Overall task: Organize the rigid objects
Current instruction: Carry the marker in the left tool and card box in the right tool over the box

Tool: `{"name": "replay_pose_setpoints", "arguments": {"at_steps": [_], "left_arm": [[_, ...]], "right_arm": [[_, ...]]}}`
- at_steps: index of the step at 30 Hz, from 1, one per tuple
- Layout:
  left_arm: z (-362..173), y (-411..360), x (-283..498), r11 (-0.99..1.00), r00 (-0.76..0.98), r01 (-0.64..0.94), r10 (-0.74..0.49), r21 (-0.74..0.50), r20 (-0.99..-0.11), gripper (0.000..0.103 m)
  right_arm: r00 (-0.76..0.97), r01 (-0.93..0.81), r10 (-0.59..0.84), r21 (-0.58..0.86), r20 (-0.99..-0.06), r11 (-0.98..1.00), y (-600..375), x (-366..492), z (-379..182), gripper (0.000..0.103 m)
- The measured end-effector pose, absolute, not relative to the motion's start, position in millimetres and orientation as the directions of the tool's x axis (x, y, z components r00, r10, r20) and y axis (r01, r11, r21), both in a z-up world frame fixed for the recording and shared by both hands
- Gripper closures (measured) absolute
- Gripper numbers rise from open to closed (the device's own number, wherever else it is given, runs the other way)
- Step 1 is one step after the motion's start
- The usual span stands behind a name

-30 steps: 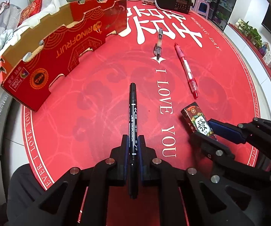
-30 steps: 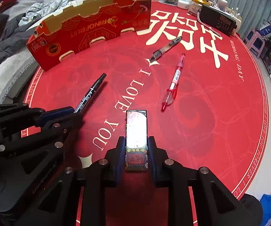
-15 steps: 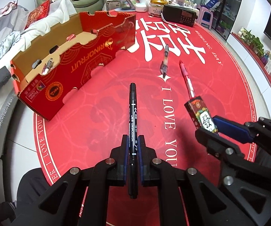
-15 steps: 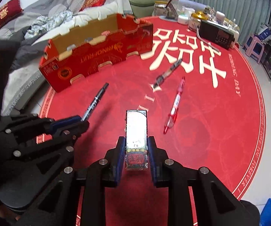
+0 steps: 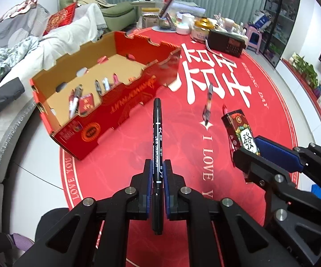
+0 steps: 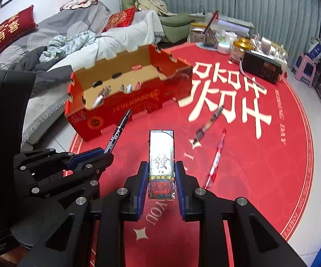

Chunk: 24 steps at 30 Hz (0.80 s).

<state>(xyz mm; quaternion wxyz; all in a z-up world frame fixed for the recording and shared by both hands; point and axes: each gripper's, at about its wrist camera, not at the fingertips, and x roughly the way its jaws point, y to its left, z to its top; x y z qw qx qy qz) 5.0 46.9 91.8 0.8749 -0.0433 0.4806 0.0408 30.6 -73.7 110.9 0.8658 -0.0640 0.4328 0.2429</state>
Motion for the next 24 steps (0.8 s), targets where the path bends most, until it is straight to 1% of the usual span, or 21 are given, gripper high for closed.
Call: {"name": "replay_pose_setpoints", "arguments": {"at_steps": [12,24], "left_arm": [[116.3,74.2,10.1,0.982,0.562,-0.189,0.096,-0.015,-0.821,0.094],[134.1,109.3,24.1,0.966,0.575,-0.258,0.133,-0.025,-0.808,0.094]], "right_arm": [[0.545,-0.511,0.401,0.087,-0.736,0.855,-53.4,44.5,142.7,0.078],[0.566,-0.540,0.427,0.075,-0.706,0.839,-26.8,65.1,170.3,0.078]]}}
